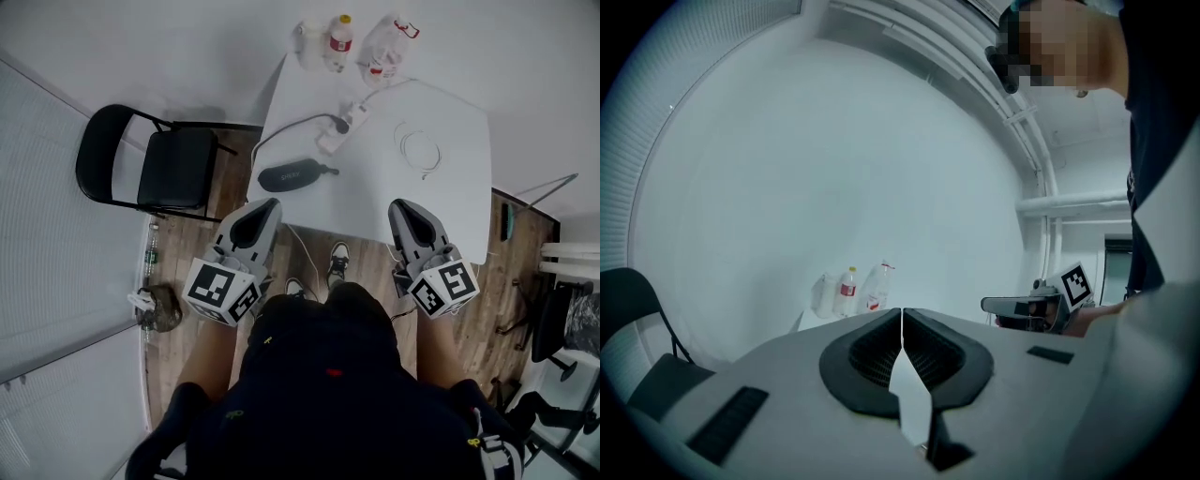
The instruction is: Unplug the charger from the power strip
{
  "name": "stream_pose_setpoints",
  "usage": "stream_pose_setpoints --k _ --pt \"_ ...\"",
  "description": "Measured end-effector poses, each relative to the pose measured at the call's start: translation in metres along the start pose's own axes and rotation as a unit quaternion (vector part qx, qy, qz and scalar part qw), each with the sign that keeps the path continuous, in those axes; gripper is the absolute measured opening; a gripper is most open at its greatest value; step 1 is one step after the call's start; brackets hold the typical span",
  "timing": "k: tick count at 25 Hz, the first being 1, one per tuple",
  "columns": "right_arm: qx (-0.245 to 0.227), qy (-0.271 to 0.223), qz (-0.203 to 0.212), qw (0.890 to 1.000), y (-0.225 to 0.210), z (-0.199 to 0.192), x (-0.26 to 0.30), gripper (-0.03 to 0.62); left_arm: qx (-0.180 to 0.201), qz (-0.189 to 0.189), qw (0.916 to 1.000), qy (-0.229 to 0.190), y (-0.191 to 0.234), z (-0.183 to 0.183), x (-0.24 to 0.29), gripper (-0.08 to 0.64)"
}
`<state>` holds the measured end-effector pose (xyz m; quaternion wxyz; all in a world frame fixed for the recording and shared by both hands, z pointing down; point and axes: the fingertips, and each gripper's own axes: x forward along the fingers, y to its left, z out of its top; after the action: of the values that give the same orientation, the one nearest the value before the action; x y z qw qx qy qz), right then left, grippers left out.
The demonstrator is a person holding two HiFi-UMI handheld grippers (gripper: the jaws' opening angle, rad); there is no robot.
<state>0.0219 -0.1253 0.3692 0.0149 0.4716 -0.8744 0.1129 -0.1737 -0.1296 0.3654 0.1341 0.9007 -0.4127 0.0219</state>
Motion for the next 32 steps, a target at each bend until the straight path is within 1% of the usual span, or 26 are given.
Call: stream_pose_setpoints --k 7,11,13,15,18,22,26,29,32 --pt "0.019 0.007 0.033 0.999 -0.074 0.008 0.058 0.028 -0.022 0.046 0.9987 0.006 0.029 0.010 0.074 0.023" --pt "0.004 0.018 0.058 0.998 -0.119 0.010 0.092 0.028 -0.021 0.069 0.9973 0.015 0.041 0.008 0.125 0.023" --pt "-0.003 0.026 0.070 0.997 -0.133 0.011 0.107 0.028 -0.016 0.074 0.9968 0.024 0.043 0.004 0.143 0.023" --pt "0.000 0.023 0.082 0.996 -0.143 0.011 0.118 0.028 -0.010 0.078 0.9962 0.038 0.047 -0.003 0.158 0.023" --pt "-0.008 0.026 0.091 0.995 -0.152 0.009 0.133 0.028 -0.015 0.073 0.9950 0.066 0.053 -0.020 0.182 0.023" --pt "-0.024 0.048 0.089 0.995 -0.162 -0.003 0.155 0.028 -0.030 0.059 0.9923 0.104 0.061 -0.043 0.214 0.023" --pt "-0.071 0.102 0.075 0.989 -0.170 -0.029 0.182 0.028 -0.035 0.038 0.9886 0.142 0.069 -0.071 0.247 0.023" --pt "-0.080 0.124 0.067 0.987 -0.176 -0.049 0.204 0.029 -0.045 0.031 0.9830 0.175 0.080 -0.097 0.267 0.023" --pt "-0.097 0.158 0.059 0.981 -0.183 -0.071 0.226 0.029 -0.055 0.028 0.9771 0.204 0.088 -0.120 0.282 0.023"
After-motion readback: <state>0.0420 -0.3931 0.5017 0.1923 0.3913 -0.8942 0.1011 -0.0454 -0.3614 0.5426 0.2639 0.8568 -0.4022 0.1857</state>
